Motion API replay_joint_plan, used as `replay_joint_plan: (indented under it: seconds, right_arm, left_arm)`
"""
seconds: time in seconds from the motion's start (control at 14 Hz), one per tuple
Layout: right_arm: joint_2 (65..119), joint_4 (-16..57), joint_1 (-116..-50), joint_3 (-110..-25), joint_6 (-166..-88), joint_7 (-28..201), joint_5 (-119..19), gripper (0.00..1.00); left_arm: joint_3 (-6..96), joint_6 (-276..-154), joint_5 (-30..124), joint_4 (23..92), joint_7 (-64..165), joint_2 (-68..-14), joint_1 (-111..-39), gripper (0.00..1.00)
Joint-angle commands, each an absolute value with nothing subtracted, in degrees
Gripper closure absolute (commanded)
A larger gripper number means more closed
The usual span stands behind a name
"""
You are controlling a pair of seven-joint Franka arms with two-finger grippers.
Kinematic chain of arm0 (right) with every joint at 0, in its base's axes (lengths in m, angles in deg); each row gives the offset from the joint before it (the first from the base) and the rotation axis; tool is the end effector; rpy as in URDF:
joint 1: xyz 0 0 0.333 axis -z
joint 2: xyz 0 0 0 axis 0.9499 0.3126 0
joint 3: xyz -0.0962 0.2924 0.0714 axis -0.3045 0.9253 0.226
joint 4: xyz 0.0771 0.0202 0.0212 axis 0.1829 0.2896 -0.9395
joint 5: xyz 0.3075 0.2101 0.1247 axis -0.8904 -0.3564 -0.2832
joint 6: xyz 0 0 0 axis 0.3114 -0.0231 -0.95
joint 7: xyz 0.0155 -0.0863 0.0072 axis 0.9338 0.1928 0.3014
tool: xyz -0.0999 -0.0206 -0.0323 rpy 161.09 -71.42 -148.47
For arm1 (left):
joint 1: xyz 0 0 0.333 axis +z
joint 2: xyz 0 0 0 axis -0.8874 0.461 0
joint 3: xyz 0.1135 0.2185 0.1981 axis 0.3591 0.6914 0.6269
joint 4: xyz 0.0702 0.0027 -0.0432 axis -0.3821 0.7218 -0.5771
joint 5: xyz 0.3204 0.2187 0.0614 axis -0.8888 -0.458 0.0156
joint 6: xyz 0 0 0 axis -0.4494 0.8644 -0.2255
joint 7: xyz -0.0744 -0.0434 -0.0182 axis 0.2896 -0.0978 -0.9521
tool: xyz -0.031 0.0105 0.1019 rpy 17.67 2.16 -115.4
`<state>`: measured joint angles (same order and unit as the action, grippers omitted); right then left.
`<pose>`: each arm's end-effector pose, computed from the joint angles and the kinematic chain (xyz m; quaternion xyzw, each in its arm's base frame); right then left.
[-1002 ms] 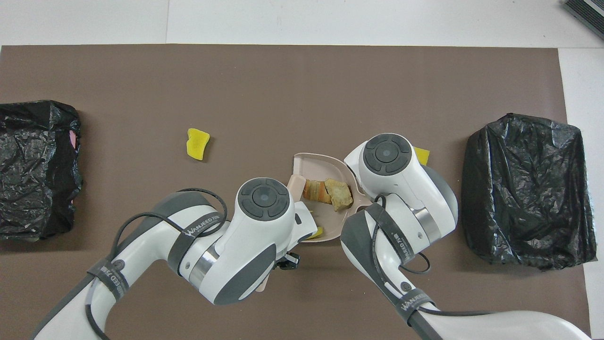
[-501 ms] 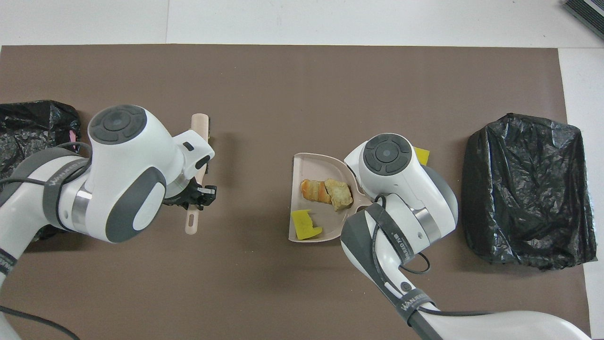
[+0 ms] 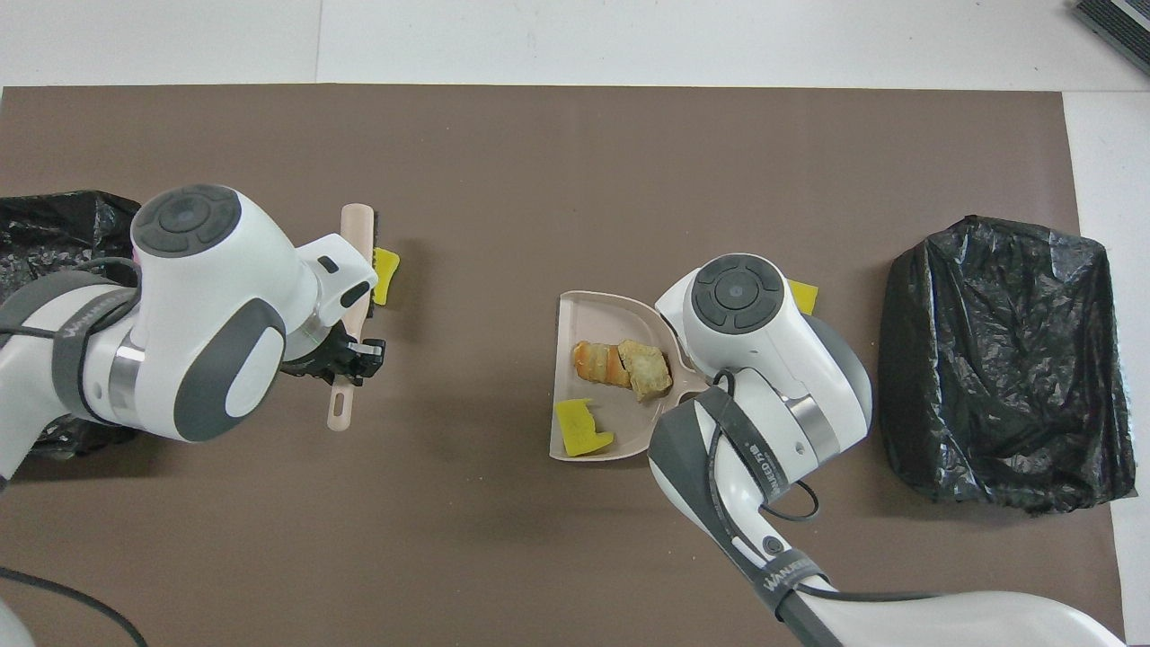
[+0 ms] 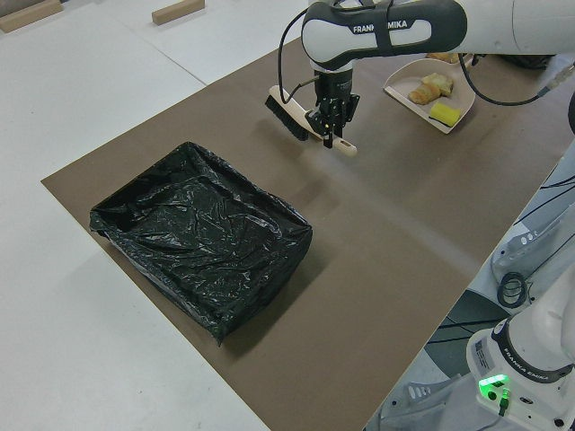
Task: Sweep and dump trash in bin
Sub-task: 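Draw the brush back to the remaining yellow sponge with the left gripper, then sweep the yellow sponge into the dustpan with the left gripper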
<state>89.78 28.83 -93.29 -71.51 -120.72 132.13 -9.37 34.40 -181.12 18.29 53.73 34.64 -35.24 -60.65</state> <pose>0.5273 0.2278 0.3486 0.7436 0.6542 -0.1322 0.0404 0.5821 -0.1053 0.3641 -0.9829 0.1188 0.1400 0.0127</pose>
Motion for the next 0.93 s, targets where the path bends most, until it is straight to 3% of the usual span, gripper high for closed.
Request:
replay_joint_plan:
  seconds: [0.0,0.29,0.57,0.86]
  right_arm:
    - [89.51,29.11,-92.88,-71.16,-120.60,130.38,-9.54,1.00]
    - [89.51,29.11,-92.88,-71.16,-120.60,130.38,-9.54,1.00]
    - [89.51,29.11,-92.88,-71.16,-120.60,130.38,-9.54,1.00]
    - [89.51,29.11,-92.88,-71.16,-120.60,130.38,-9.54,1.00]
  left_arm:
    - [34.44,-179.25,17.56,57.29,31.37,-38.07,-62.72,1.00]
    - [31.55,-180.12,23.52,60.74,34.23,-40.54,-66.06,1.00]
    - [19.00,-181.79,24.50,61.26,50.12,-40.54,-65.36,1.00]
    - [11.51,-189.33,29.15,66.52,54.38,-42.64,-65.36,1.00]
